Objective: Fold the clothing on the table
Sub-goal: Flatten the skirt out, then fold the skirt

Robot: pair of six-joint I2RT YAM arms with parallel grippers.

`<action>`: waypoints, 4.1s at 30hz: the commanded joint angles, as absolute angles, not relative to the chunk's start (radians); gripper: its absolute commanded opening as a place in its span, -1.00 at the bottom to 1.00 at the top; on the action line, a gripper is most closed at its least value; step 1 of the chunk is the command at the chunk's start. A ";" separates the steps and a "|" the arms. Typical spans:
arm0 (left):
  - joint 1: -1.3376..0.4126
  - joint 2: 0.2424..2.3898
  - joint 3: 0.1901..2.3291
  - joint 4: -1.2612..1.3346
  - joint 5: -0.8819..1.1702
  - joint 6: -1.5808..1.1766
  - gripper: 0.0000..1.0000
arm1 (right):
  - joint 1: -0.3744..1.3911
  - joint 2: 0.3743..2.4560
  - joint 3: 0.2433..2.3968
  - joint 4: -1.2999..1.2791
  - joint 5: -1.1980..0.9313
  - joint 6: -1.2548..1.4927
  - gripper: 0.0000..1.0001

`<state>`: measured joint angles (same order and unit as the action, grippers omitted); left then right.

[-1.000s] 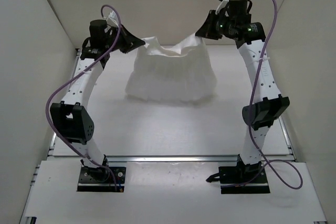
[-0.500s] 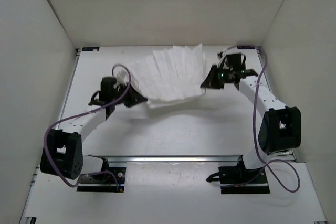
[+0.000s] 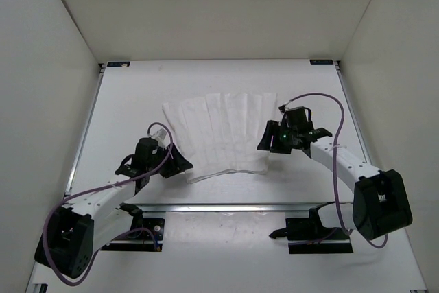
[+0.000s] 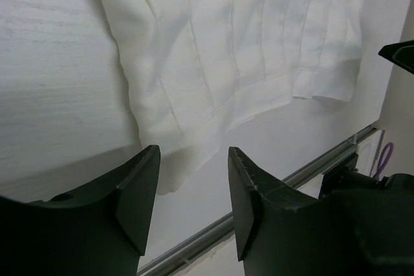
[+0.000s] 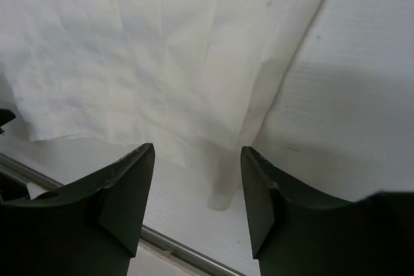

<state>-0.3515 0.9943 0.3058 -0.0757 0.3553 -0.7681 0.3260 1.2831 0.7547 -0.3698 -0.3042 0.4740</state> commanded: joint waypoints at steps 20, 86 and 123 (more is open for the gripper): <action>-0.509 1.100 0.298 -0.138 0.186 -0.759 0.00 | 0.465 1.262 0.634 -0.374 -0.123 0.483 -0.50; -0.110 1.768 1.208 -0.184 0.621 -0.692 0.07 | 0.081 1.794 1.527 -0.652 -0.281 0.385 0.19; -0.270 1.726 0.747 0.074 0.307 -0.733 -0.68 | 0.005 1.560 0.569 0.150 -0.399 0.802 -0.35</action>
<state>-0.2523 1.7058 0.7486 0.0784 0.3176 -0.7387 0.0219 1.5299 0.5919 0.0986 -0.4259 0.7826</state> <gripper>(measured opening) 0.232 0.363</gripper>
